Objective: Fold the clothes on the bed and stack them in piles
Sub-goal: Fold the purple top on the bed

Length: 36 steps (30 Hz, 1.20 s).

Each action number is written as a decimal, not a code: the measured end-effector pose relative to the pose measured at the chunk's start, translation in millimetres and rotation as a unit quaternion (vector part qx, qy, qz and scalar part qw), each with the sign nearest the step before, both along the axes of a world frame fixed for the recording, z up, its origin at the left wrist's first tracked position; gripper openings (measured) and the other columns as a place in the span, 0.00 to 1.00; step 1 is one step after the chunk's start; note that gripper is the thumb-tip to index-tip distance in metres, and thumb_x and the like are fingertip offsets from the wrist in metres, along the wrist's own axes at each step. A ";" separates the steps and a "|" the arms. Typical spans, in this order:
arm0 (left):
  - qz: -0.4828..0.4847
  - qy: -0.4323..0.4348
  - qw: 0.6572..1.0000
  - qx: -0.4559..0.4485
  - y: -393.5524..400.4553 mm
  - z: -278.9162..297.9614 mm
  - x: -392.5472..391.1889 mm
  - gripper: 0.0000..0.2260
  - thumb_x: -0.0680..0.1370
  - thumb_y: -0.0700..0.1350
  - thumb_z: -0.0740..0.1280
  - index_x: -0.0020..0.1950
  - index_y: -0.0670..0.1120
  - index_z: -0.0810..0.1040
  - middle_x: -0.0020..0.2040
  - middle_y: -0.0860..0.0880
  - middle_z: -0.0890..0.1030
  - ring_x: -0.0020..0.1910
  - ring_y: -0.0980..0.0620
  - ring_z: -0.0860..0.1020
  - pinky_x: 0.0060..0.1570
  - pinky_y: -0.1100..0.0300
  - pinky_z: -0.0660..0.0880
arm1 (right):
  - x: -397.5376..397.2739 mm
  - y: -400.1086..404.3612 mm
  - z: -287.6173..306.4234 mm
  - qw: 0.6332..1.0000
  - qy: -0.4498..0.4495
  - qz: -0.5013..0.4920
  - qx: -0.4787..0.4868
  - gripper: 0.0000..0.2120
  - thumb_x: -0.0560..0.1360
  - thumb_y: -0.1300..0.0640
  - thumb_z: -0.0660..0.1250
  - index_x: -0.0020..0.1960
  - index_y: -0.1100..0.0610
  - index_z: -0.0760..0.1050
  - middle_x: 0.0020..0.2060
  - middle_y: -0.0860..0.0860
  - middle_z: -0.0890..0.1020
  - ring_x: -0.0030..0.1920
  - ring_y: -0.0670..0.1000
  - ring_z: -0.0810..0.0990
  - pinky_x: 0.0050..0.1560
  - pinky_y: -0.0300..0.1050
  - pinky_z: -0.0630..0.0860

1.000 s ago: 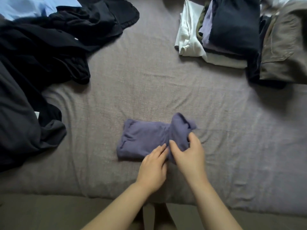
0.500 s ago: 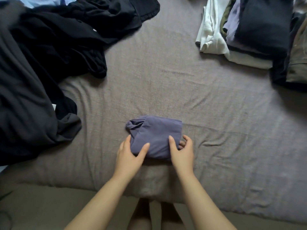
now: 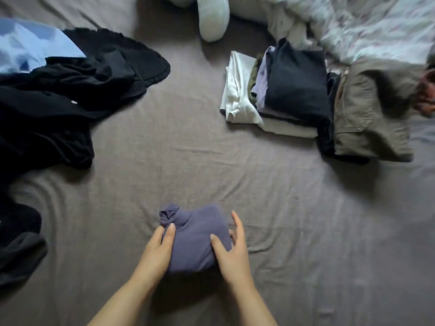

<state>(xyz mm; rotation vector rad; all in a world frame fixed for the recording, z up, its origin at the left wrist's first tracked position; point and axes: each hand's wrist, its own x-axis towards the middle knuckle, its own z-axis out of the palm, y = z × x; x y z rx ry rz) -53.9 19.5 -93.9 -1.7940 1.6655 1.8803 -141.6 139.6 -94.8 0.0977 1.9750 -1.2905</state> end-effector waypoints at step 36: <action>-0.241 0.141 0.916 -0.288 -95.1 -31.7 -454.4 0.19 0.83 0.43 0.53 0.75 0.46 0.65 0.73 0.43 0.66 0.72 0.46 0.63 0.72 0.56 0.57 | -458.0 -80.3 -22.6 0.916 0.318 0.196 0.149 0.20 0.84 0.51 0.51 0.75 0.50 0.62 0.77 0.58 0.54 0.76 0.55 0.54 0.71 0.40 0.50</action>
